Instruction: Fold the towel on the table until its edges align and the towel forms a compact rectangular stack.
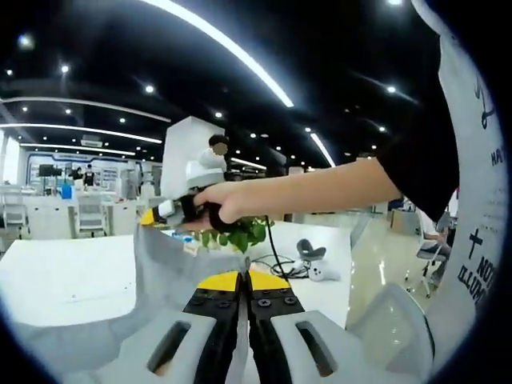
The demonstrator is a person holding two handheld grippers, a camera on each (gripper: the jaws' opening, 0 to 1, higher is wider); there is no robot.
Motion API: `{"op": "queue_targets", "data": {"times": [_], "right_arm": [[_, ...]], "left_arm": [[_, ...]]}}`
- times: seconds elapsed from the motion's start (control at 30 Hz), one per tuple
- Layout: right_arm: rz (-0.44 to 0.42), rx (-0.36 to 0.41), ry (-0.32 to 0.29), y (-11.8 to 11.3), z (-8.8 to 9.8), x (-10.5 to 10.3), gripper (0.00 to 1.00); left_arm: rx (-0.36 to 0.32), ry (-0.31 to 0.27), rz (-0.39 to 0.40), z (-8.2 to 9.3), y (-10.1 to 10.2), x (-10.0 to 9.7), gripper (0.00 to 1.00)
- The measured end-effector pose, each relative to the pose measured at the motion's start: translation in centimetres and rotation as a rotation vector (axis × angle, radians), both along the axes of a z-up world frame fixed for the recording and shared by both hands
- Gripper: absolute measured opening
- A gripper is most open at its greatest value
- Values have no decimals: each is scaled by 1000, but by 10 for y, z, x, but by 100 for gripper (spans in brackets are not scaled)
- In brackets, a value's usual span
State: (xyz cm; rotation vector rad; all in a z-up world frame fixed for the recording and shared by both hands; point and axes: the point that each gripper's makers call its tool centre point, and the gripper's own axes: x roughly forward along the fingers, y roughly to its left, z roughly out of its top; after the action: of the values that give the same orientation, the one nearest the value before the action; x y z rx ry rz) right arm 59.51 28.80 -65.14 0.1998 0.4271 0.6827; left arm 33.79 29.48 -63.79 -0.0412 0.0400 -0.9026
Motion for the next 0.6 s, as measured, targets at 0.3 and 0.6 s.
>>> {"op": "queue_targets", "data": {"times": [0.3, 0.6], "right_arm": [[27, 28, -3, 37, 9, 1, 0], [67, 54, -13, 78, 21, 3, 0]], "left_arm": [[-17, -12, 51, 10, 37, 1, 2], [-16, -37, 110, 17, 74, 0, 2]]}}
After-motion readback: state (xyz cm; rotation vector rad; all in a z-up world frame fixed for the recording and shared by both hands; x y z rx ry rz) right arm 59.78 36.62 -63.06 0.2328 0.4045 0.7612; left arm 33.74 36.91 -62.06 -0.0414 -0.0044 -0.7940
